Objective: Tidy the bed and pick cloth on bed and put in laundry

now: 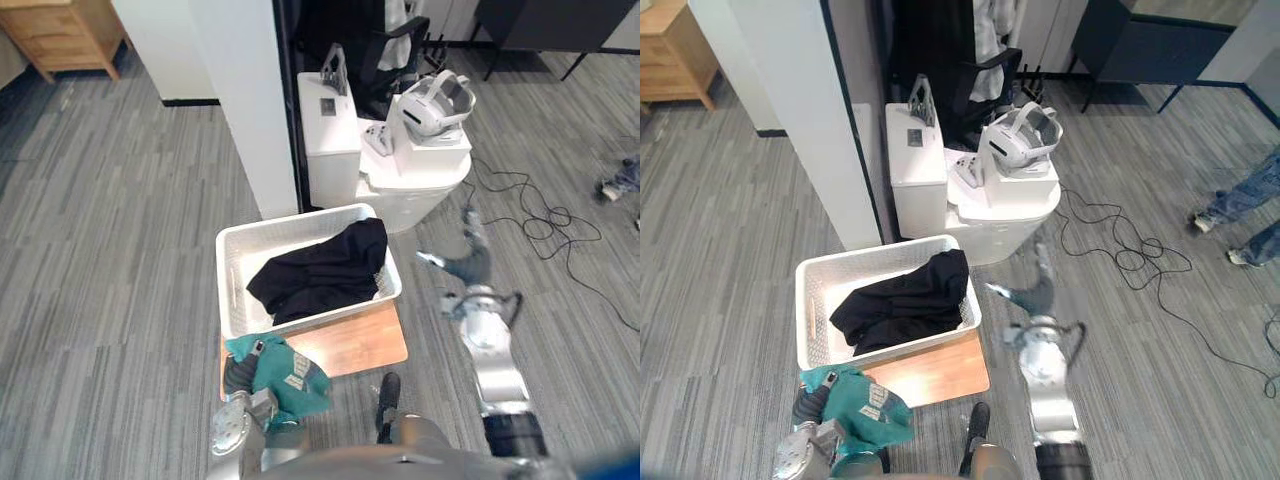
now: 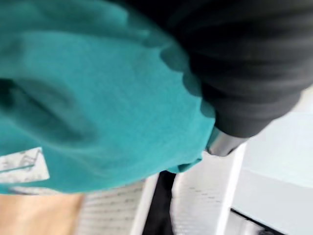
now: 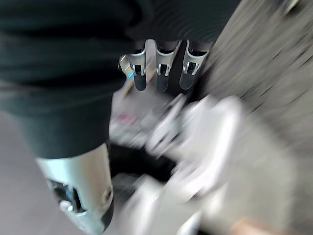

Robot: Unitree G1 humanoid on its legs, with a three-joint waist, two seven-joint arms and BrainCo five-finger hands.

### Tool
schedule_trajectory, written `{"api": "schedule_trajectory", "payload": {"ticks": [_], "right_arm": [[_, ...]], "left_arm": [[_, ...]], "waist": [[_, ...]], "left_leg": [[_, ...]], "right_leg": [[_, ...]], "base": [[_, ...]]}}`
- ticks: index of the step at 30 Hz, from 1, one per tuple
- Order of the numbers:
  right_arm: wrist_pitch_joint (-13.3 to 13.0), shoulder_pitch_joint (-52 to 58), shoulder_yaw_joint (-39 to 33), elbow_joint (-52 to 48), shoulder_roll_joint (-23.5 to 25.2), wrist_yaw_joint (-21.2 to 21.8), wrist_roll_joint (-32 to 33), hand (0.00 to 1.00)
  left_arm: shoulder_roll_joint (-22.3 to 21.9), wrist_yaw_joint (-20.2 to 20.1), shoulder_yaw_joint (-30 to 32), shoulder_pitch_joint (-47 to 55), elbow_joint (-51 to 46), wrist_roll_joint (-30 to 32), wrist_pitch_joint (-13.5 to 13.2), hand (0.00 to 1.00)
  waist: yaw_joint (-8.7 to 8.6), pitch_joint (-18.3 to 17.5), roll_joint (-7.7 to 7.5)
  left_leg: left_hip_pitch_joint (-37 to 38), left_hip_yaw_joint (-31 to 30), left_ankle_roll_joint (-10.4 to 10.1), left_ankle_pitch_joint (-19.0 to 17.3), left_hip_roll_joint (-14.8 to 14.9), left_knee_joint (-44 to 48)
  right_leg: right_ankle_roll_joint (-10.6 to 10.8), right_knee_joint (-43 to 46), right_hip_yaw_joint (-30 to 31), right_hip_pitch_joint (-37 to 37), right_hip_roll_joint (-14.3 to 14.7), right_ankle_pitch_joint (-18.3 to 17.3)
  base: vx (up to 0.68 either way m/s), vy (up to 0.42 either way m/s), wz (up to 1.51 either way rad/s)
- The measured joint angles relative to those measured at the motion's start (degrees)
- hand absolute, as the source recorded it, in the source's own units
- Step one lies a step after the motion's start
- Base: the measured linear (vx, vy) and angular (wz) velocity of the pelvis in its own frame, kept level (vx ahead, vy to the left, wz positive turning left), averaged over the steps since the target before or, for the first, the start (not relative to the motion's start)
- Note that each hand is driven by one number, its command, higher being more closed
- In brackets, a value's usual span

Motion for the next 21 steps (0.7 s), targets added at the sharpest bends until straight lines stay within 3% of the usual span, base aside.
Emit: {"api": "schedule_trajectory", "payload": {"ticks": [7,15,21], "right_arm": [[3.3,7.5,-11.8,23.0,-0.2,-1.4,3.6,0.0],[5.1,7.0,-10.7,48.8,-0.2,-0.5,6.2,0.0],[6.0,7.3,-12.3,54.8,-1.2,0.6,10.4,0.0]], "left_arm": [[0.6,1.0,2.9,-2.5,-8.4,-0.1,-0.8,1.0],[3.2,6.4,1.2,-10.8,-9.0,-0.1,-1.9,1.0],[5.0,8.3,1.3,-12.0,-9.0,-0.4,-3.7,1.0]], "waist": [[-2.3,-2.1,2.05],[-4.18,-4.2,3.24],[-4.57,-4.7,3.84]], "left_leg": [[0.4,0.0,0.0,0.0,0.1,0.1],[2.0,0.2,-0.3,-0.2,0.1,-0.4],[3.4,-0.3,-0.2,0.2,0.0,-1.8]], "right_leg": [[0.1,0.0,0.0,0.6,0.0,-0.1],[0.1,-0.3,0.0,1.9,0.0,-0.9],[-0.1,-0.3,-0.6,2.9,0.2,-1.0]], "base": [[-0.01,-0.005,-0.01],[-0.03,-0.01,-0.02],[0.02,0.007,0.04]]}}
